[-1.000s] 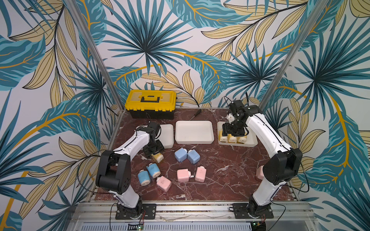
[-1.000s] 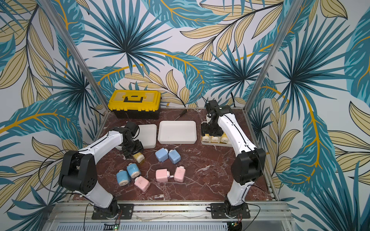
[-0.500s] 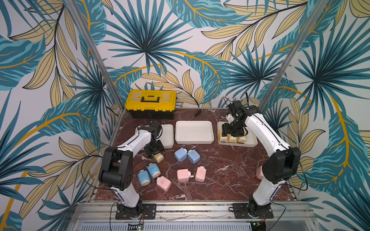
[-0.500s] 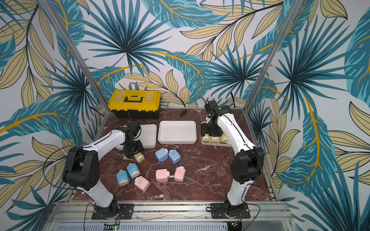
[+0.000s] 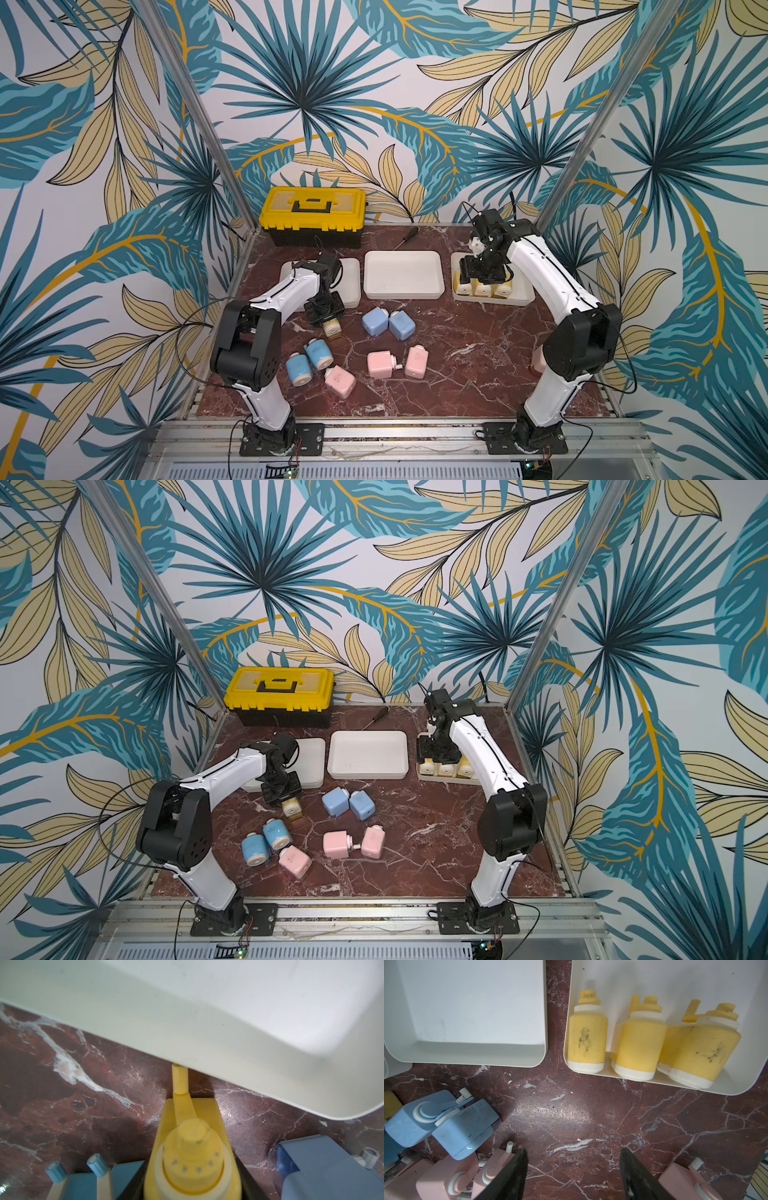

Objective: Place the pencil sharpeners by color into the storage box
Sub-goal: Pick up the pencil sharpener from the center of the board, then place the pencil sharpener at the center of the board.

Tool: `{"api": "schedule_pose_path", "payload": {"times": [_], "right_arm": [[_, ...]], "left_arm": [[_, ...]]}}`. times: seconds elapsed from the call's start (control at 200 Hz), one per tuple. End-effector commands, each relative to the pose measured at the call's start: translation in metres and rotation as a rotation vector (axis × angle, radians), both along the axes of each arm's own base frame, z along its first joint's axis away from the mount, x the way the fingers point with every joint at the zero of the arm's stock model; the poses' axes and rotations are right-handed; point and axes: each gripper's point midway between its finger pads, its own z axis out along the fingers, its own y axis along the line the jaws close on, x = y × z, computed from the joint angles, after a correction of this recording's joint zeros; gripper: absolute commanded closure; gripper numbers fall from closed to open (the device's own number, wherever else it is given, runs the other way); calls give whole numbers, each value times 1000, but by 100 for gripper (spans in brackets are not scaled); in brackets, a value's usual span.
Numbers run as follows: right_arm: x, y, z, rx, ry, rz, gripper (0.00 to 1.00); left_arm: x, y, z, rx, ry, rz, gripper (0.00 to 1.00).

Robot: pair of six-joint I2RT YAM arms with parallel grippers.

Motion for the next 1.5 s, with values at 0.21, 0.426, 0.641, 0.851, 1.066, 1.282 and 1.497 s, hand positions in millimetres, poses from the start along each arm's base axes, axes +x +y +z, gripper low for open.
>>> {"api": "schedule_pose_path", "payload": {"times": [0.21, 0.426, 0.641, 0.851, 1.066, 1.282, 1.497], "right_arm": [[-3, -1, -9, 1, 24, -16, 29], [-5, -1, -6, 6, 19, -19, 29], [-7, 0, -3, 18, 10, -29, 29], [-13, -1, 4, 26, -7, -44, 29], [-23, -9, 3, -1, 2, -84, 29], [-43, -27, 7, -61, -10, -158, 29], [-74, -52, 12, -124, -43, -276, 29]], "left_arm": [[11, -10, 25, -43, -75, -20, 53], [12, -17, 47, -98, -131, -26, 54], [15, -35, 89, -183, -243, -85, 56], [19, -51, 137, -254, -368, -123, 57], [19, -109, 171, -325, -435, -299, 57], [13, -184, 187, -394, -440, -471, 57], [0, -259, 162, -415, -367, -615, 57]]}}
